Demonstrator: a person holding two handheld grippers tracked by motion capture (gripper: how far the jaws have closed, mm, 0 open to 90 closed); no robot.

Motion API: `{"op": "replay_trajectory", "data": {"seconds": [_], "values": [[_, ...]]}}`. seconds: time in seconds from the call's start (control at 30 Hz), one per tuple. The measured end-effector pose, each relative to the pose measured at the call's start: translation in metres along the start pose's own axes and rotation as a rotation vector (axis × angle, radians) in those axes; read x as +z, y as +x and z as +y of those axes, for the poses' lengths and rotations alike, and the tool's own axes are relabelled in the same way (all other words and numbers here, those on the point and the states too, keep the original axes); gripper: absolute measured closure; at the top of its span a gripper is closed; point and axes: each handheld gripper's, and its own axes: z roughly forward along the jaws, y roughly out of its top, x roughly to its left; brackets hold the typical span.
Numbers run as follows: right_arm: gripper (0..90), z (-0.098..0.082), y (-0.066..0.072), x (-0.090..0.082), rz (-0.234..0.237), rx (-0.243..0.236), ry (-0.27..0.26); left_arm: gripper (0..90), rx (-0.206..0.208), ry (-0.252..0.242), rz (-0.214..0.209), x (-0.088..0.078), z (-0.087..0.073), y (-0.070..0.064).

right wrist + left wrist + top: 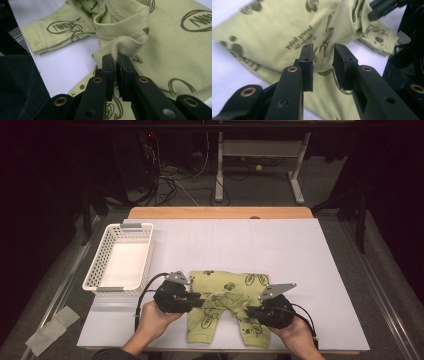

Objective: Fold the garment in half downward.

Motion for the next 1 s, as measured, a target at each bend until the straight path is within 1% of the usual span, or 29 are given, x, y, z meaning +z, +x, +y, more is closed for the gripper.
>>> {"op": "replay_trajectory", "data": {"seconds": [0.07, 0.13, 0.2, 0.23, 0.27, 0.33, 0.4, 0.5, 0.63, 0.73, 0.77, 0.8, 0.9, 1.0], "values": [[85.5, 0.000, 0.001, 0.000, 0.000, 0.002, 0.003, 65.2, -0.014, -0.009, 0.001, -0.003, 0.002, 0.002], [85.5, 0.000, 0.001, 0.001, -0.001, -0.006, 0.008, 63.5, -0.023, 0.006, 0.018, -0.001, 0.004, 0.003], [85.6, 0.000, 0.001, 0.002, 0.002, -0.008, 0.010, 62.6, -0.021, 0.033, 0.032, 0.006, 0.005, 0.004], [85.5, 0.000, 0.002, 0.002, 0.000, -0.009, 0.011, 61.3, -0.014, 0.058, 0.051, 0.013, 0.006, 0.004], [85.5, 0.000, 0.002, 0.002, 0.001, -0.011, 0.013, 61.0, -0.009, 0.076, 0.060, 0.018, 0.007, 0.003], [85.4, 0.000, 0.003, 0.002, 0.001, -0.011, 0.015, 58.8, -0.006, 0.106, 0.058, 0.029, 0.008, 0.003], [85.3, -0.002, 0.004, 0.000, 0.002, -0.013, 0.014, 57.5, 0.000, 0.132, 0.065, 0.037, 0.007, 0.002], [85.1, -0.005, 0.007, -0.003, 0.001, -0.023, 0.013, 57.2, 0.003, 0.157, 0.071, 0.045, 0.005, 0.002], [84.3, -0.011, 0.011, -0.006, 0.008, -0.026, 0.023, 57.2, 0.008, 0.172, 0.084, 0.046, 0.000, 0.002], [79.2, -0.016, 0.014, -0.009, 0.021, -0.031, 0.030, 57.2, 0.013, 0.182, 0.089, 0.046, -0.004, 0.002], [78.6, -0.018, 0.014, -0.010, 0.025, -0.029, 0.036, 57.3, 0.007, 0.179, 0.090, 0.046, -0.004, 0.001], [78.5, -0.020, 0.015, -0.012, 0.027, -0.027, 0.041, 57.3, 0.010, 0.181, 0.094, 0.045, -0.005, 0.001], [78.4, -0.026, 0.013, -0.019, 0.016, -0.017, 0.038, 57.3, 0.020, 0.189, 0.110, 0.044, -0.005, 0.001], [78.4, -0.027, 0.006, -0.025, -0.013, 0.015, 0.019, 57.2, 0.016, 0.181, 0.122, 0.042, -0.005, 0.002]]}}
